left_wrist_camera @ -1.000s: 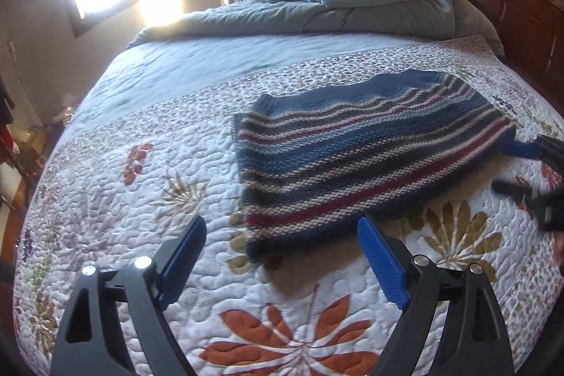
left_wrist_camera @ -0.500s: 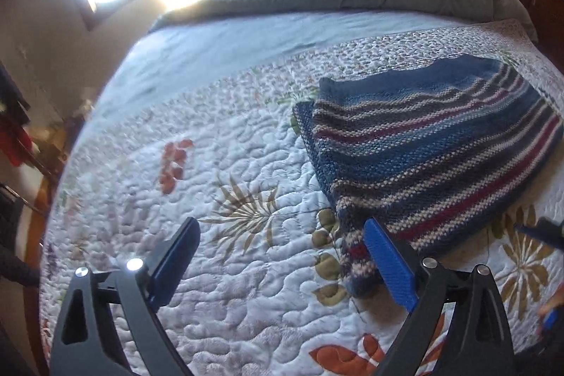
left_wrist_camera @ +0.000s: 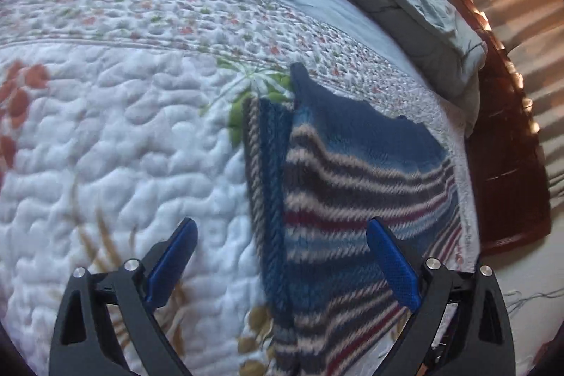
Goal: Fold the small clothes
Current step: 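Grasp one end of the folded sweater bundle with the left gripper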
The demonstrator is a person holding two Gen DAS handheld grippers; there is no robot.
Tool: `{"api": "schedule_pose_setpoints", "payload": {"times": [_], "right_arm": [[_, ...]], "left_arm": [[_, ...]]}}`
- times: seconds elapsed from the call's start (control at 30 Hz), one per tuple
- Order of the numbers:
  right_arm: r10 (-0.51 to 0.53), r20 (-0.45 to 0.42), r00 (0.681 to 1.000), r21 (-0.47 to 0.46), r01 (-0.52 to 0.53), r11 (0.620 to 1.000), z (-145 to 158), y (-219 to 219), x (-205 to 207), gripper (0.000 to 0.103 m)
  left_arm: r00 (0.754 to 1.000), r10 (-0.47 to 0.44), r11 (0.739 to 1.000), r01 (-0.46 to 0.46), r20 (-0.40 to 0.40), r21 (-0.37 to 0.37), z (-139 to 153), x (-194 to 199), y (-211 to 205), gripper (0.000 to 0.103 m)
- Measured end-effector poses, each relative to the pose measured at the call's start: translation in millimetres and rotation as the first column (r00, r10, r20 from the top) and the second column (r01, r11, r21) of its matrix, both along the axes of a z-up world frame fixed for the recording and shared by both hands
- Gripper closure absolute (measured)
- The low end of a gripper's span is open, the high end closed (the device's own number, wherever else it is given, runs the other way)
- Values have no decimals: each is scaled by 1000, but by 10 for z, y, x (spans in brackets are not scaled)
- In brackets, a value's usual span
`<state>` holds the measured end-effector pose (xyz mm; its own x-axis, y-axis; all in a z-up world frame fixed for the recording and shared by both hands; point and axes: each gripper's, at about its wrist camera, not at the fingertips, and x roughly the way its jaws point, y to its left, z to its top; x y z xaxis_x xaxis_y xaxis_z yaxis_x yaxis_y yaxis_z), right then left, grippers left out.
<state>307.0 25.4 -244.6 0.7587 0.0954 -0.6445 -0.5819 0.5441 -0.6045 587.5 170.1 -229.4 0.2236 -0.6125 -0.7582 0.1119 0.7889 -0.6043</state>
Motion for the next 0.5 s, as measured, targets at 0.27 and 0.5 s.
{"api": "schedule_pose_setpoints", "payload": {"times": [0.27,0.5], "right_arm": [[13,-7,1000,-4,-13,1000,-69,17,229,12],[-2,23,1000,-14,3,1000,-65,143,518,12]], "left_arm": [[998,-58,998,57,-25,-14,-196,394,-268,4],[997,-64,998,65,-42,13,-220,560,-303,4]]}}
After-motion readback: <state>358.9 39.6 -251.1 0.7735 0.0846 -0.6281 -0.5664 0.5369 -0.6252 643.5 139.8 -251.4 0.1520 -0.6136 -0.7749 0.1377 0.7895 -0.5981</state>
